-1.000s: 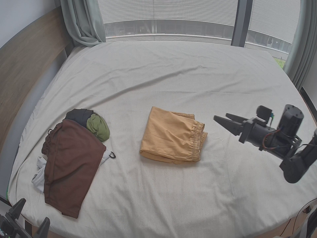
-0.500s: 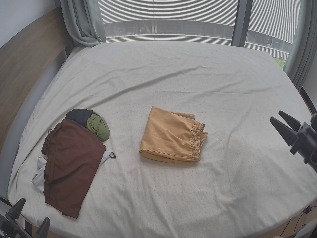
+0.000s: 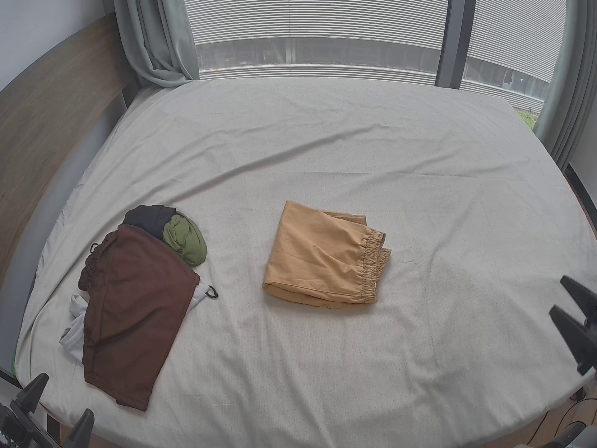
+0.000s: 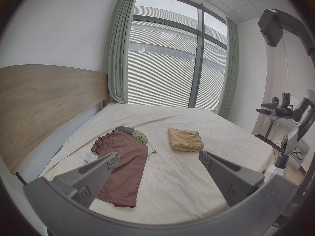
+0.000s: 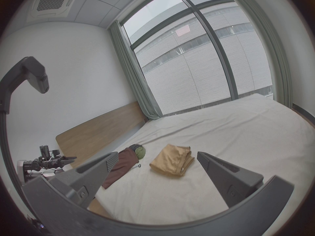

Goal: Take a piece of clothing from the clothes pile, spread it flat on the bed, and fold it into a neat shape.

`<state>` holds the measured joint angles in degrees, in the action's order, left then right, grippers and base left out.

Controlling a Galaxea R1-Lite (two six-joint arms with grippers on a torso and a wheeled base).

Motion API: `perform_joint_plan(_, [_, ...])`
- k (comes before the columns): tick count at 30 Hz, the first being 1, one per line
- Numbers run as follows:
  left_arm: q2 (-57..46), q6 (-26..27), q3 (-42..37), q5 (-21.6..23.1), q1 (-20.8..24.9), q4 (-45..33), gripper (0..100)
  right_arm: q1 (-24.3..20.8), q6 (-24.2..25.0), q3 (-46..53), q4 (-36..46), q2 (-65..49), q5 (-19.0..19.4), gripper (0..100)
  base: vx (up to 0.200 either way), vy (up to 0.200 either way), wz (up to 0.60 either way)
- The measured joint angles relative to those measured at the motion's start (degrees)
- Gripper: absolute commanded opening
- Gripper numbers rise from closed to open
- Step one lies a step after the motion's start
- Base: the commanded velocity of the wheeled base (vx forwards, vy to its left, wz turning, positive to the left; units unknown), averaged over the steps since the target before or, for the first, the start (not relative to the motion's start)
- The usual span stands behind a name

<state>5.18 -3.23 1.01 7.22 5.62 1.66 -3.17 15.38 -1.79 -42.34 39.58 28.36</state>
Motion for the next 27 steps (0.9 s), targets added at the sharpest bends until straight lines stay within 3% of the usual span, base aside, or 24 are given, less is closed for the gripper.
perform_joint_plan(4, [0.0,0.0,0.0,0.0,0.0,0.0,100,-0.1,0.0,-1.4,14.1,-10.3,0.1,100,0.000,0.000,0.00])
perform_joint_plan(5, [0.0,0.0,0.0,0.0,0.0,0.0,100,-0.5,0.0,-3.2,26.8,-21.6,0.1,100,0.000,0.000,0.00])
perform_joint_plan(14, [0.0,0.0,0.0,0.0,0.0,0.0,100,0.9,-0.8,-3.5,33.3,-32.9,-3.4,100,0.000,0.000,0.00])
perform_joint_plan(19, [0.0,0.0,0.0,0.0,0.0,0.0,100,5.1,-6.3,-2.6,36.4,-34.6,-5.0,100,0.000,0.000,0.00])
perform_joint_plan(23, [0.0,0.0,0.0,0.0,0.0,0.0,100,6.1,-12.5,-0.7,37.4,-35.2,-12.1,100,0.000,0.000,0.00])
perform_joint_plan(27, [0.0,0.0,0.0,0.0,0.0,0.0,100,6.3,-14.3,0.4,39.3,-35.6,-24.7,100,0.000,0.000,0.00])
